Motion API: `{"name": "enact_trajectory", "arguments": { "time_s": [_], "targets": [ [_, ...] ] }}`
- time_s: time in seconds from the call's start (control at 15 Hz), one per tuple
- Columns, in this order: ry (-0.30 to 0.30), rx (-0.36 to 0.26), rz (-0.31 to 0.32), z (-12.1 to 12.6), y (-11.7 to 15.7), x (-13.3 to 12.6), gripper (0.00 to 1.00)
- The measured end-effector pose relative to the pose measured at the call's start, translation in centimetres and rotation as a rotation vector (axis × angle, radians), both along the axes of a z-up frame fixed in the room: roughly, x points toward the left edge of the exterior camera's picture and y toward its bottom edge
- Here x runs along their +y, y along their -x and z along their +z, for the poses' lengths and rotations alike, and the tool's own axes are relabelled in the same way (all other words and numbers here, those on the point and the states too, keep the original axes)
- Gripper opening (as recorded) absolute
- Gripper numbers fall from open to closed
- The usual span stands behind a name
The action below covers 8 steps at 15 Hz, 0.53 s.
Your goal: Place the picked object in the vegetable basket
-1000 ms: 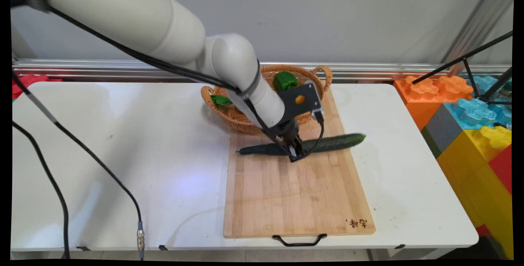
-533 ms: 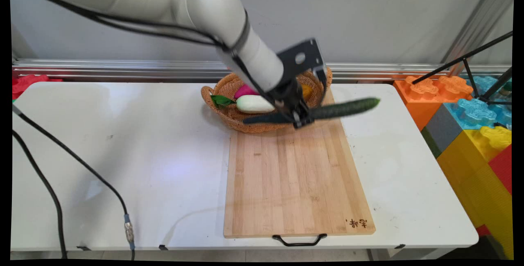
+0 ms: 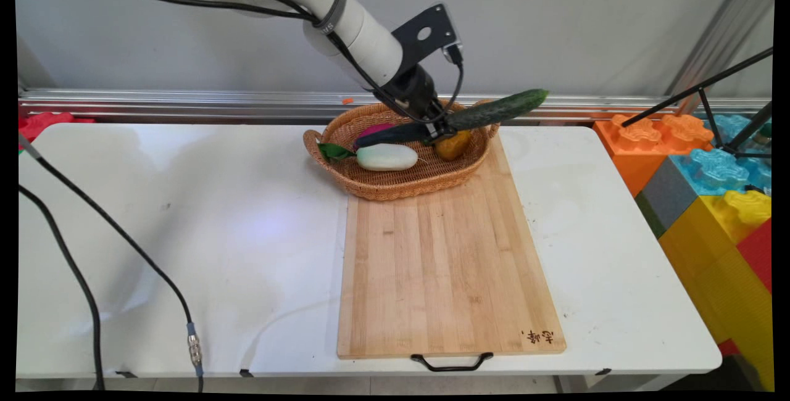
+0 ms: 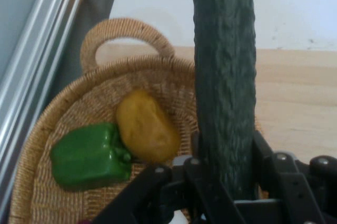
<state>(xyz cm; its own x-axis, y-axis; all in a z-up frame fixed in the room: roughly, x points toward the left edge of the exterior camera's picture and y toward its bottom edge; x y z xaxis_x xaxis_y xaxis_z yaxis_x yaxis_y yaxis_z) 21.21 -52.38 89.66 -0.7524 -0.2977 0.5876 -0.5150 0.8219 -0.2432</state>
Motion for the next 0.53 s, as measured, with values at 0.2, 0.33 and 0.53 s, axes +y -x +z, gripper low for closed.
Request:
{"name": "enact_trajectory", "arguments": {
  "time_s": [0.2, 0.33, 0.53],
  "targets": [
    [-0.06, 0.038, 0.044, -2.3, -1.8, -1.4, 0.0],
    [-0.104, 0.063, 0.073, -4.2, -2.9, -2.3, 0.0],
    [-0.137, 0.085, 0.089, -5.6, -3.7, -3.0, 0.0]
  ]
}}
